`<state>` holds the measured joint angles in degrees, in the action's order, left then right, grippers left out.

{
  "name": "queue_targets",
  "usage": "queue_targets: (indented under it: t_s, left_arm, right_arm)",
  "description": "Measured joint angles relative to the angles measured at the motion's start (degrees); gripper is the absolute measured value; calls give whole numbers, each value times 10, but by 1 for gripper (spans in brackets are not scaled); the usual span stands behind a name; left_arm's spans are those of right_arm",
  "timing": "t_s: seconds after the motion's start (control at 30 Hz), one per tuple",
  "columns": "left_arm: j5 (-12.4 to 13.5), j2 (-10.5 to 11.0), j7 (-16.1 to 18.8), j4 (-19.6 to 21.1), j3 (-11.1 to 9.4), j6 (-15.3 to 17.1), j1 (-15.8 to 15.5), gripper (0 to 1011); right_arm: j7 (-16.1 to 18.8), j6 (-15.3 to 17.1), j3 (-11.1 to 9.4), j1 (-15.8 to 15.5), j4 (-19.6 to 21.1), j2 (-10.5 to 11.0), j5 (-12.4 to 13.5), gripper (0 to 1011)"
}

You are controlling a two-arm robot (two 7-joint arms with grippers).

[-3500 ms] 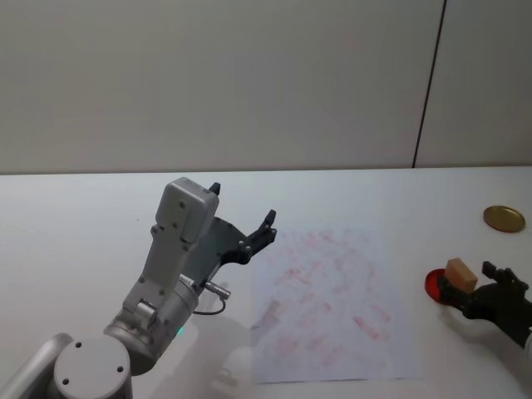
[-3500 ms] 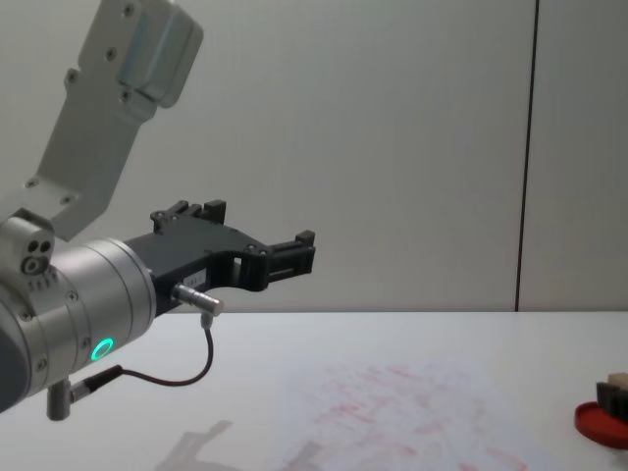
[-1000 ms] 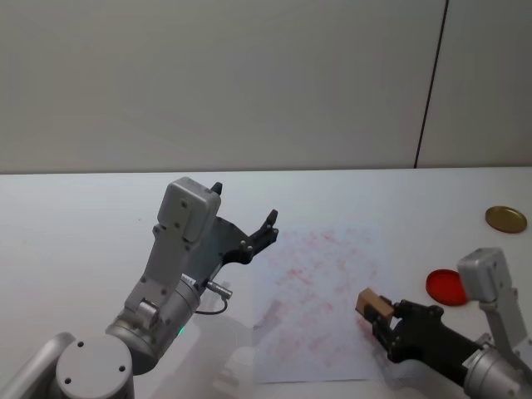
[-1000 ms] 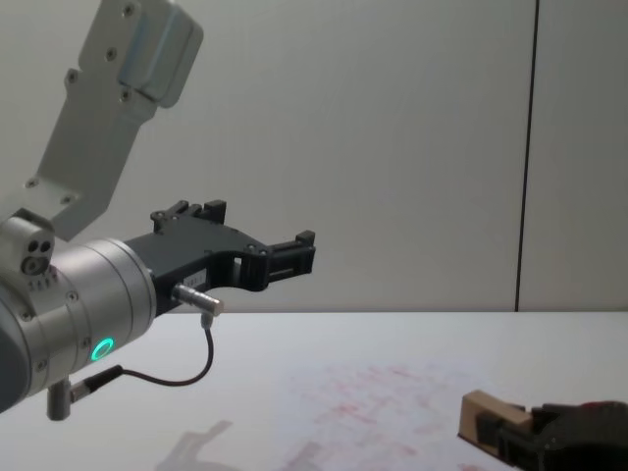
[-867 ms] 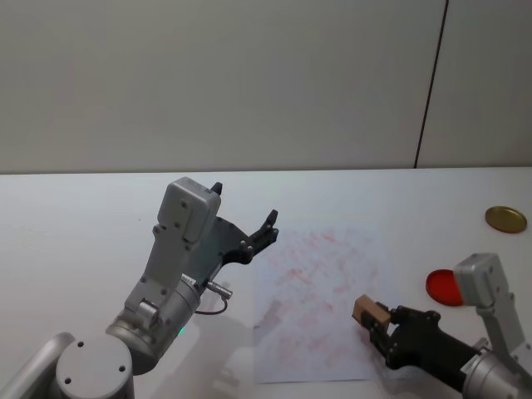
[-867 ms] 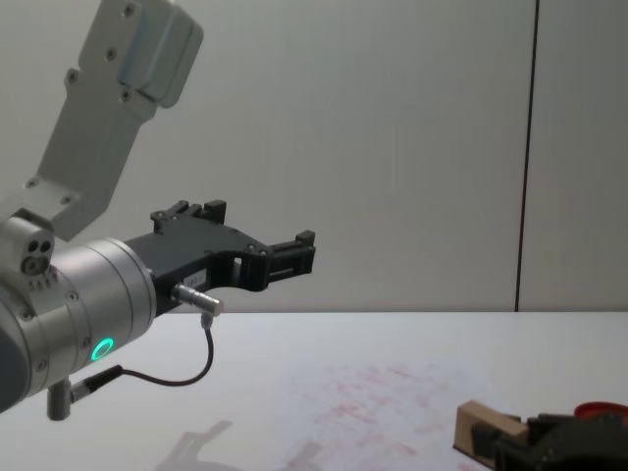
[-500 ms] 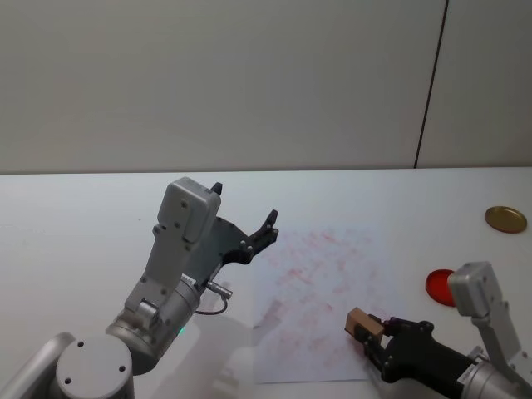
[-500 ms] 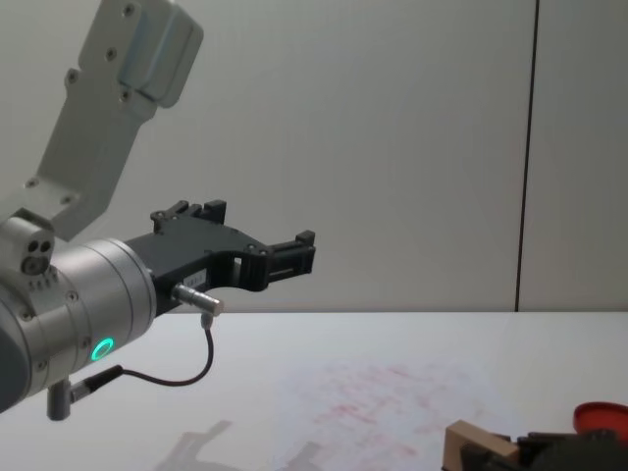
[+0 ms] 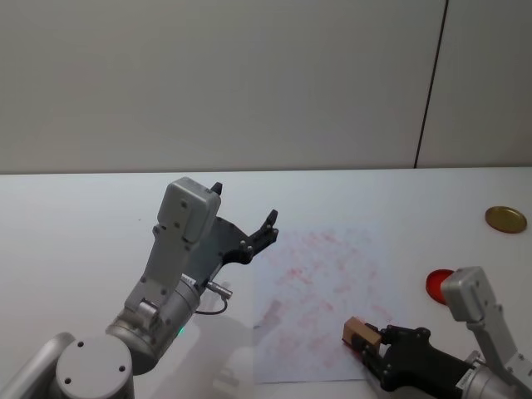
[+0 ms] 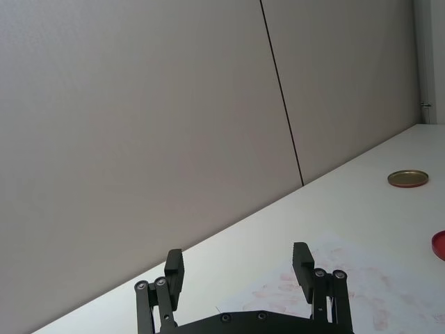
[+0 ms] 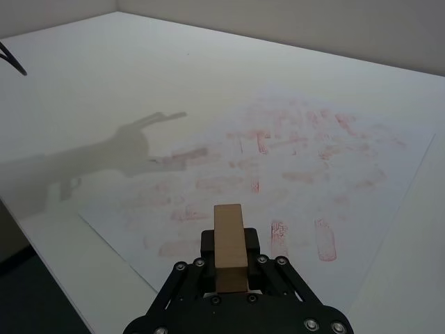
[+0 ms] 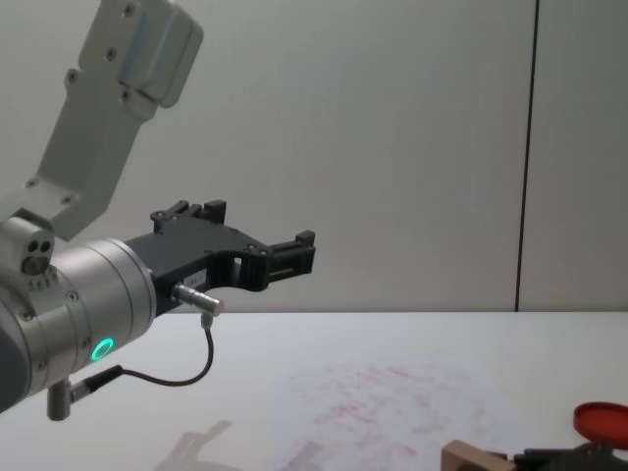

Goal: Use the one hand to pick up the stamp and affix it onto the A4 paper.

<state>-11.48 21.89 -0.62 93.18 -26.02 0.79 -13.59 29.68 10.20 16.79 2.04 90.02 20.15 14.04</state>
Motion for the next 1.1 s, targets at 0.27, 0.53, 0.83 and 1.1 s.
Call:
queue_targets:
  t_s: [0.27,0.53,0.83,1.1]
  left_arm:
    - [0,0,0,0,0,0,0,993]
    - [0,0,0,0,0,0,0,993]
    - [0,0,0,0,0,0,0,993]
    - [0,0,0,0,0,0,0,993]
  right_arm:
    - [7,11,1,5,-4,2,-11,220]
    - [15,18,2,10,-6,4,-19,220]
    - [20,23,3,14,-7,5,-20,220]
    - [12,12,-2,16,-1,6,3,220]
